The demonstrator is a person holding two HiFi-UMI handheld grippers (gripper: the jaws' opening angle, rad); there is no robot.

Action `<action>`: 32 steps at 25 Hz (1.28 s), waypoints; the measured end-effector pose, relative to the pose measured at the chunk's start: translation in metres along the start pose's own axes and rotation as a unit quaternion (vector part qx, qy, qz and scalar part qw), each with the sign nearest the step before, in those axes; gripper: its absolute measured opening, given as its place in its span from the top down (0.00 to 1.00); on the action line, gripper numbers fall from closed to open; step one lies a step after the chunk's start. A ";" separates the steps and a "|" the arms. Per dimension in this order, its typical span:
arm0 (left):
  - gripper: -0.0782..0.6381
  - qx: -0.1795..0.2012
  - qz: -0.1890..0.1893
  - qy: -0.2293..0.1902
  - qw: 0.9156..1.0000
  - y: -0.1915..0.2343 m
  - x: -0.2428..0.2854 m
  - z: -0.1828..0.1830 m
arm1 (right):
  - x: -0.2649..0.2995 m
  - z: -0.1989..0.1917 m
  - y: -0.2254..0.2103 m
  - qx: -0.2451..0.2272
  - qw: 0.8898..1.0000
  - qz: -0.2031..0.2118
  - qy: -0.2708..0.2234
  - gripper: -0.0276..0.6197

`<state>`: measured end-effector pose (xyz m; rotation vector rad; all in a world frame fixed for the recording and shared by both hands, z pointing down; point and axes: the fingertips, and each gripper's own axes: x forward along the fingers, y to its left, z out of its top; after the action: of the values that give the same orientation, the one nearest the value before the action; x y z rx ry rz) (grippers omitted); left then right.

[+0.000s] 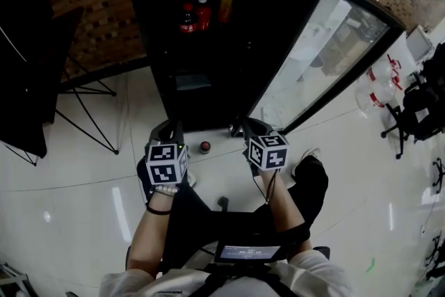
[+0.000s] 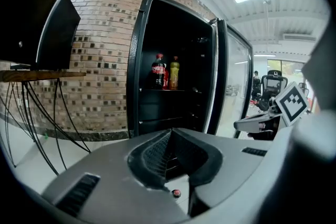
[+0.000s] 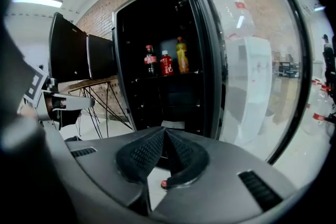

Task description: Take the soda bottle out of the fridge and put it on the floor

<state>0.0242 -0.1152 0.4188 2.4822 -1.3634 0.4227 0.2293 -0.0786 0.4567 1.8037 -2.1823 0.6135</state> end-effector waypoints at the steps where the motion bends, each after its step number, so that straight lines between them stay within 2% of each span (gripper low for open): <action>1: 0.89 0.001 -0.001 0.001 1.000 -0.001 0.001 -0.001 | -0.007 0.002 -0.002 0.007 1.000 -0.002 -0.005 0.94; 5: 0.89 -0.001 0.002 0.005 1.000 -0.001 0.003 -0.002 | -0.024 0.000 -0.008 0.040 0.999 -0.006 -0.018 0.94; 9: 0.89 -0.004 0.004 0.010 1.000 0.000 0.003 -0.004 | -0.032 -0.001 -0.008 0.053 0.998 -0.006 -0.024 0.94; 14: 0.89 0.001 0.008 0.013 1.000 0.003 0.001 -0.007 | -0.038 0.003 -0.005 0.049 0.998 -0.007 -0.030 0.94; 23: 0.89 -0.019 0.007 0.010 1.000 0.008 -0.004 -0.006 | -0.033 0.007 0.001 0.034 0.999 -0.009 -0.027 0.94; 32: 0.89 -0.030 0.007 0.022 0.999 0.015 -0.003 -0.012 | -0.024 0.004 0.009 0.039 0.999 -0.005 -0.022 0.94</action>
<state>0.0091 -0.1163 0.4300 2.4029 -1.3571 0.4303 0.2255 -0.0584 0.4416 1.8816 -2.2057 0.6726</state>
